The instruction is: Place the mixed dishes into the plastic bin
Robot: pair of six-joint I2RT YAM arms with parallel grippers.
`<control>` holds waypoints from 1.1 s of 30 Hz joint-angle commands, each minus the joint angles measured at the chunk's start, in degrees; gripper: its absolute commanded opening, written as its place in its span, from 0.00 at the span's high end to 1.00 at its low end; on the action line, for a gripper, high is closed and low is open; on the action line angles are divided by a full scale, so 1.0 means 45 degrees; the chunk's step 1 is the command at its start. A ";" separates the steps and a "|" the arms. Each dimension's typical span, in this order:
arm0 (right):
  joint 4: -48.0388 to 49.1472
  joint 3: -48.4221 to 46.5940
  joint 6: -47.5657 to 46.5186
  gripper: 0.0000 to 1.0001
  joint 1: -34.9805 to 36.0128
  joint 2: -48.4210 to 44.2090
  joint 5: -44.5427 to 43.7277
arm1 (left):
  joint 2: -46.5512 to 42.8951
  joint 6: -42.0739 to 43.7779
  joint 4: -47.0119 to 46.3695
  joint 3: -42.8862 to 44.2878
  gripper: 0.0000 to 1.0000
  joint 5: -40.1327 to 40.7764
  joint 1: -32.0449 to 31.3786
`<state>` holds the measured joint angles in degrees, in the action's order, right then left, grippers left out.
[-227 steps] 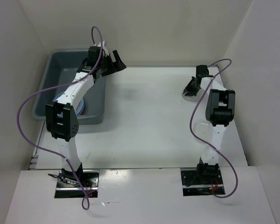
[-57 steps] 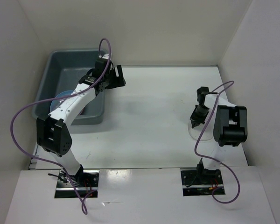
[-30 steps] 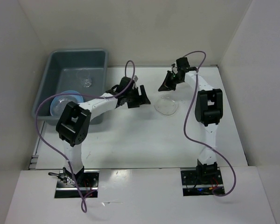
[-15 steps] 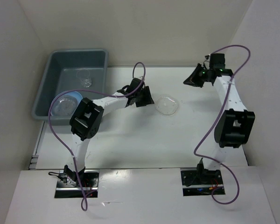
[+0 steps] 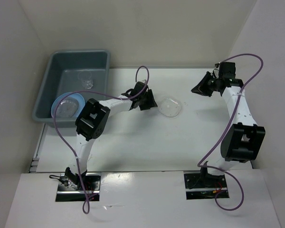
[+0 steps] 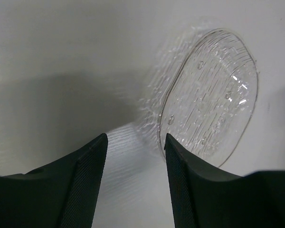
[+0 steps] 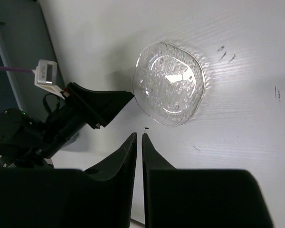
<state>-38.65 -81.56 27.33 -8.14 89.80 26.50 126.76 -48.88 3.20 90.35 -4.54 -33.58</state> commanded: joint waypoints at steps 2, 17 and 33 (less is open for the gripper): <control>-0.0024 0.0488 -0.0175 0.87 0.0071 -0.0911 -0.0225 | 0.0562 -0.0289 -0.0419 0.0508 0.40 -0.0359 -0.0076; -0.0258 0.0839 -0.0175 0.86 0.0071 -0.1381 -0.0460 | 0.1616 -0.0153 0.0205 0.1933 0.86 -0.0245 -0.0564; 0.0562 0.1755 -0.0058 0.86 0.0071 -0.2122 -0.0088 | -0.3432 0.1546 0.2627 0.3949 1.00 0.2997 0.1659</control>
<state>-38.61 -74.85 27.22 -8.14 84.12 24.91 124.33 -44.38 14.35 105.84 1.19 -30.39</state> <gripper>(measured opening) 0.140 0.011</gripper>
